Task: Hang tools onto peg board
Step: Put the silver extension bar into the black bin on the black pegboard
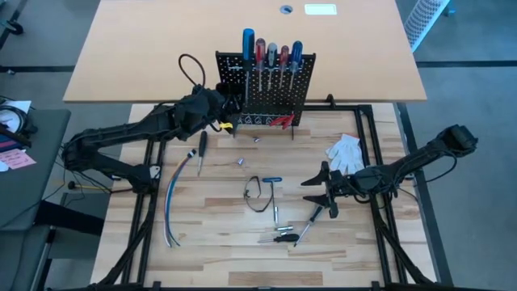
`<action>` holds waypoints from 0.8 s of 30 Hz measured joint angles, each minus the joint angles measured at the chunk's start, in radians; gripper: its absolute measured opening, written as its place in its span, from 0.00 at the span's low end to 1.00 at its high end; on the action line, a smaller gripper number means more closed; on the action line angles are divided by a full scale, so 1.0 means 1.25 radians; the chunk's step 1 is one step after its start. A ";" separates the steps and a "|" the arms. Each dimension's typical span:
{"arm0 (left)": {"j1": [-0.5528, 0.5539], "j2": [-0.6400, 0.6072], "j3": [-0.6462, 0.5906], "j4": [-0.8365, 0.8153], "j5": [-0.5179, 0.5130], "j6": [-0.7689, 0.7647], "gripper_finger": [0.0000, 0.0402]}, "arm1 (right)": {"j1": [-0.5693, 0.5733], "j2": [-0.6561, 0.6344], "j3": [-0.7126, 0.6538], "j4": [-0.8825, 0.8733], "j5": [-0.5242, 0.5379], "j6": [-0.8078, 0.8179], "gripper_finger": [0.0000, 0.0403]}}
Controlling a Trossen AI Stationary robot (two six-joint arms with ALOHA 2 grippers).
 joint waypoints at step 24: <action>-0.476 -0.070 0.057 -0.270 -0.229 -0.022 0.46 | -0.002 0.185 0.038 -0.125 -0.146 -0.064 0.57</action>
